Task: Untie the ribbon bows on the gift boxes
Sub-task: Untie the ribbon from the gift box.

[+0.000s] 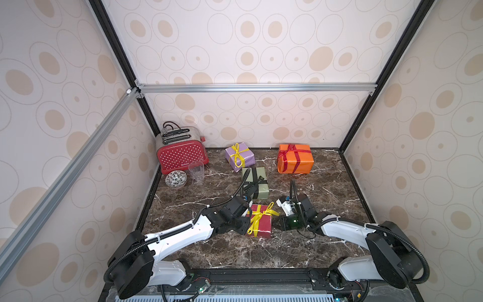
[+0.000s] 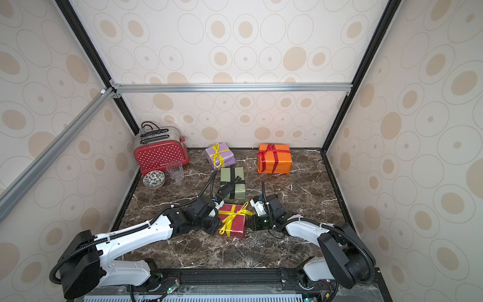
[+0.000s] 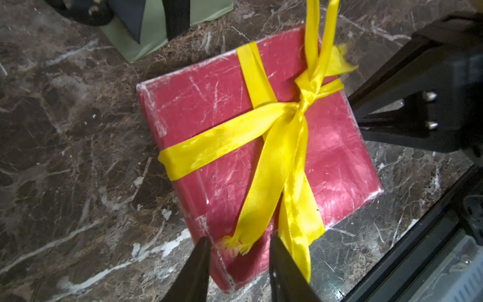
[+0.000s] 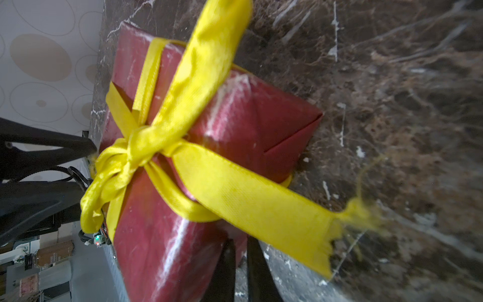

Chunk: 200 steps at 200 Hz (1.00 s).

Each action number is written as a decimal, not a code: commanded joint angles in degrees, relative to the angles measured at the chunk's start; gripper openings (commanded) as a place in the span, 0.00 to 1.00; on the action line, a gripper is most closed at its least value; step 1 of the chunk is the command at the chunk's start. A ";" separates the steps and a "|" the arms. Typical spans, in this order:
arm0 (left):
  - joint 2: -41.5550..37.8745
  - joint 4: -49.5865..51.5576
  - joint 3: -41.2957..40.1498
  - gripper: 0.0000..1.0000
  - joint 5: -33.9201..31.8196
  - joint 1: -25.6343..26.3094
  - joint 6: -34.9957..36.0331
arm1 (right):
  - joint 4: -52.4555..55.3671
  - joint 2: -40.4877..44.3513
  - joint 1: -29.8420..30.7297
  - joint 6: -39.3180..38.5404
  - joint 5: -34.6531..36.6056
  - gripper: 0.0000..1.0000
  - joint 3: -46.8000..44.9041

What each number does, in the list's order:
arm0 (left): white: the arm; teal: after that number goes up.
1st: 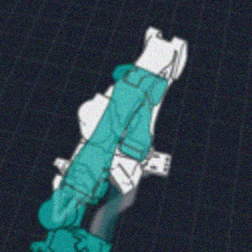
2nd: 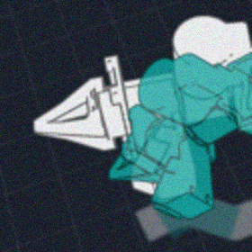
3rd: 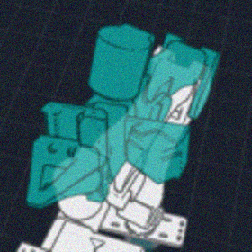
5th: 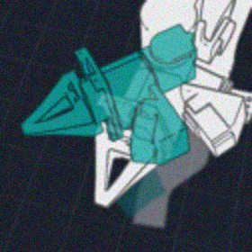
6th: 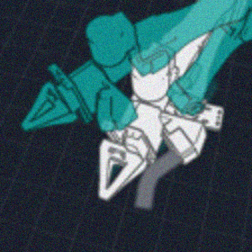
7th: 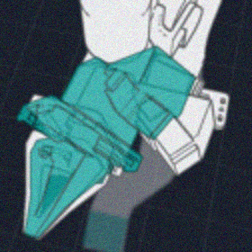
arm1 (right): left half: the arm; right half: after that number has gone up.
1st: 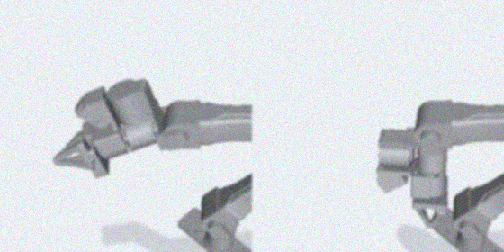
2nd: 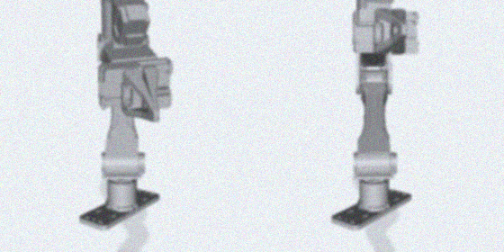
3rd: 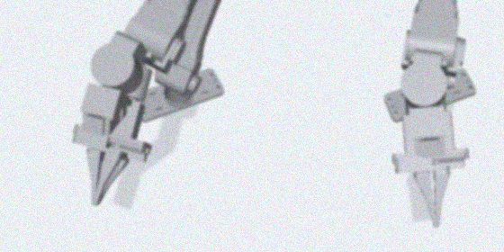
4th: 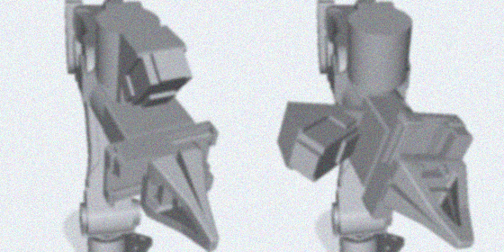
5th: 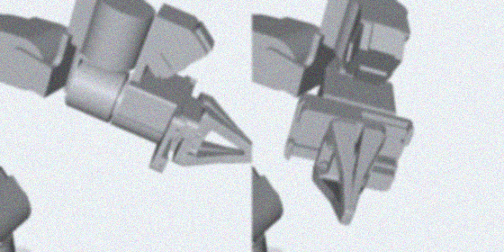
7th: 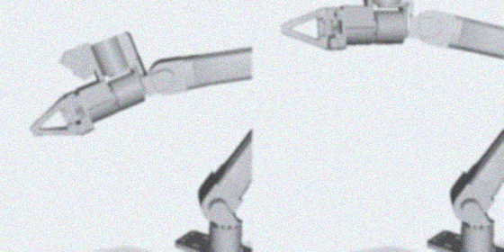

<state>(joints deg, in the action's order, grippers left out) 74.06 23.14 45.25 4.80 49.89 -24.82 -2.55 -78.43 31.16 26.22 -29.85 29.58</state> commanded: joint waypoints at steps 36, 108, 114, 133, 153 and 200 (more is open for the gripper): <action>3.27 -0.25 2.86 0.40 1.28 0.42 1.02 | 0.26 -1.01 0.41 -0.55 -0.72 0.13 1.45; 6.90 1.91 7.26 0.42 -0.70 0.97 2.65 | 0.17 -1.46 0.43 -0.47 -1.09 0.13 1.67; 7.31 2.38 7.87 0.43 -1.12 1.17 2.99 | 0.17 -1.40 0.44 -0.48 -1.09 0.13 1.70; 8.42 2.96 9.18 0.45 -1.46 1.66 4.04 | 0.16 -1.70 0.47 -0.47 -1.26 0.13 1.78; 9.32 3.78 10.66 0.46 -2.60 2.35 4.92 | 0.09 -1.76 0.40 -0.37 -1.36 0.13 1.80; 12.26 7.49 14.63 0.59 -8.58 4.79 7.32 | 0.25 -1.46 0.40 -0.21 -0.83 0.12 1.79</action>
<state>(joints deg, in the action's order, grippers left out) 84.93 29.30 56.29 -1.63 52.77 -20.05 -1.45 -79.61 31.14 26.26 -29.82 29.89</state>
